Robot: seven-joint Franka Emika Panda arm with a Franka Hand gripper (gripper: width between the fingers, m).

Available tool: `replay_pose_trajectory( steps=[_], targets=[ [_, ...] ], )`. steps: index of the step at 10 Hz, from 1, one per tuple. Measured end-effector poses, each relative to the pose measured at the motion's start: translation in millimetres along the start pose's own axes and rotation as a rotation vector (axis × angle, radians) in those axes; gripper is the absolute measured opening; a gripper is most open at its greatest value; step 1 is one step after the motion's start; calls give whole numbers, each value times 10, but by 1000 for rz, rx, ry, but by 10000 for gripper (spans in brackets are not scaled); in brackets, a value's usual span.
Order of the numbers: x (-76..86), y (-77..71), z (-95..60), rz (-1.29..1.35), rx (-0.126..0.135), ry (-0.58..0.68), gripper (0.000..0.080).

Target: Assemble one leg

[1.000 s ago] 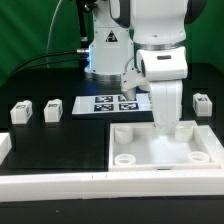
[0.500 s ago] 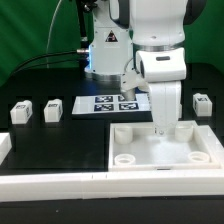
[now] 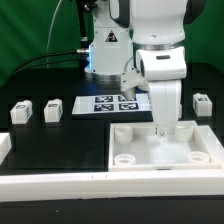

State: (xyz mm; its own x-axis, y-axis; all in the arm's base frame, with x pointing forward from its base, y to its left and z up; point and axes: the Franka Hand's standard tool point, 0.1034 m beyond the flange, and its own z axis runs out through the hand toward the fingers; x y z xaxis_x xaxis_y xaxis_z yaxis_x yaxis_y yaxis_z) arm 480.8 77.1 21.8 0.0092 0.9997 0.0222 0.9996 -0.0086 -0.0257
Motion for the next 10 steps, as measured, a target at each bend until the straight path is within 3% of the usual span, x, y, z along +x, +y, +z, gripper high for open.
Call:
replay_pose_trajectory(
  steps=[2, 5, 8, 10],
  targets=[
    [0, -57, -166, 23, -13, -10, 649],
    [-30, -270, -444, 100, -53, -19, 649],
    [-37, -277, -409, 170, -46, -16, 649],
    [-27, -281, -405, 449, -44, -5, 649]
  ],
)
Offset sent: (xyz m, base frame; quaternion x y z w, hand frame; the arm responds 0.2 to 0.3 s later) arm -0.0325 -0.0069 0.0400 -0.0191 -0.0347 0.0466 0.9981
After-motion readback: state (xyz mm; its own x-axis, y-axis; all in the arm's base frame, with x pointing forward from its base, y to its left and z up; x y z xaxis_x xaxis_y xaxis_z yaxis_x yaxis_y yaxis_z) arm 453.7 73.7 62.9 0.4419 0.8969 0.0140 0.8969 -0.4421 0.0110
